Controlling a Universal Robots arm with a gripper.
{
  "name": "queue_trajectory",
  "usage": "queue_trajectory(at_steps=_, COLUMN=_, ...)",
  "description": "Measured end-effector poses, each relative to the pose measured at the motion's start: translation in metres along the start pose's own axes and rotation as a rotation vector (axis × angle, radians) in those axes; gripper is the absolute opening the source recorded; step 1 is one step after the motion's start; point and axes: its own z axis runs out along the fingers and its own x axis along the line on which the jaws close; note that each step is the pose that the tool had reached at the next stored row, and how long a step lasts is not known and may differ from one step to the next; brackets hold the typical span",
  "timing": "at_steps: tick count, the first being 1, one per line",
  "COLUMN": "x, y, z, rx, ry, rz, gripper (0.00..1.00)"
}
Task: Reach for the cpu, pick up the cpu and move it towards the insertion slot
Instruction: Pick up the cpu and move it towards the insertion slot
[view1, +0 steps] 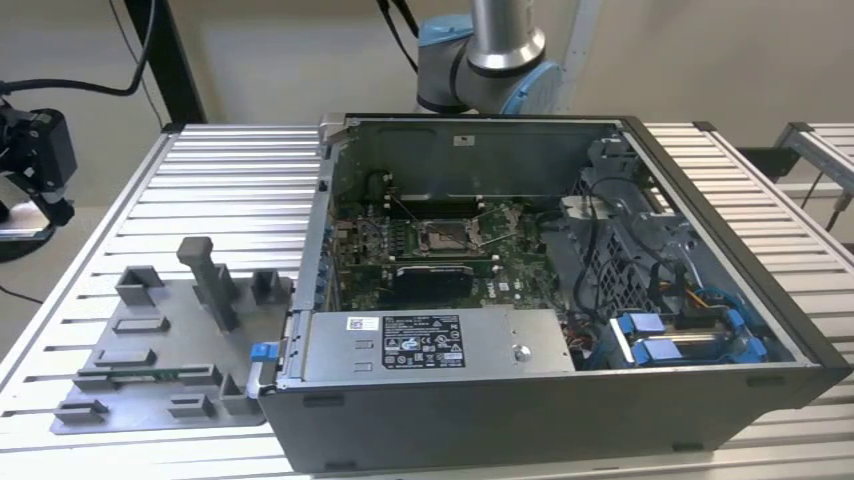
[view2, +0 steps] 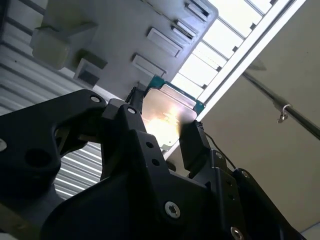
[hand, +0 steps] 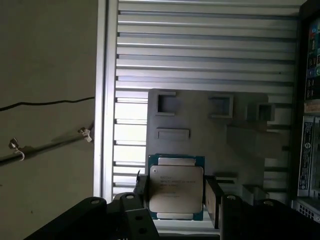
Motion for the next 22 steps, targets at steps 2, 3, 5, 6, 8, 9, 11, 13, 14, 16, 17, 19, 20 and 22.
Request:
queue_trajectory(at_steps=2, x=0.0000, y=0.0000, z=0.0000, rx=0.0000, ry=0.0000, rz=0.000, gripper=0.00)
queue_trajectory(at_steps=3, x=0.0000, y=0.0001, z=0.0000, rx=0.0000, ry=-0.0001, rz=0.000, gripper=0.00)
queue_trajectory(at_steps=5, x=-0.0003, y=0.0002, z=0.0000, rx=0.0000, ry=0.0000, rz=0.000, gripper=0.00)
queue_trajectory(at_steps=6, x=-0.0009, y=0.0001, z=-0.0001, rx=0.0000, ry=0.0001, rz=0.000, gripper=0.00)
queue_trajectory(at_steps=8, x=-0.0035, y=0.0001, z=0.0000, rx=0.0000, ry=0.0001, rz=0.000, gripper=0.00)
queue_trajectory(at_steps=9, x=-0.0053, y=0.0000, z=0.0000, rx=0.0000, ry=0.0003, rz=0.000, gripper=0.00)
queue_trajectory(at_steps=11, x=-0.0097, y=-0.0001, z=0.0000, rx=-0.0001, ry=0.0003, rz=0.000, gripper=0.00)
queue_trajectory(at_steps=13, x=-0.0148, y=-0.0001, z=0.0001, rx=-0.0001, ry=0.0004, rz=0.000, gripper=0.00)
queue_trajectory(at_steps=14, x=-0.0174, y=-0.0002, z=0.0000, rx=0.0000, ry=0.0006, rz=0.000, gripper=0.00)
queue_trajectory(at_steps=16, x=-0.0228, y=-0.0003, z=0.0001, rx=-0.0001, ry=0.0006, rz=0.000, gripper=0.00)
queue_trajectory(at_steps=17, x=-0.0257, y=-0.0004, z=0.0001, rx=0.0000, ry=0.0007, rz=0.000, gripper=0.00)
queue_trajectory(at_steps=19, x=-0.0311, y=-0.0005, z=0.0001, rx=-0.0001, ry=0.0008, rz=0.000, gripper=0.00)
queue_trajectory(at_steps=20, x=-0.0338, y=-0.0005, z=0.0001, rx=0.0000, ry=0.0009, rz=0.000, gripper=0.00)
queue_trajectory(at_steps=22, x=-0.0393, y=-0.0006, z=0.0001, rx=0.0000, ry=0.0009, rz=0.000, gripper=0.00)
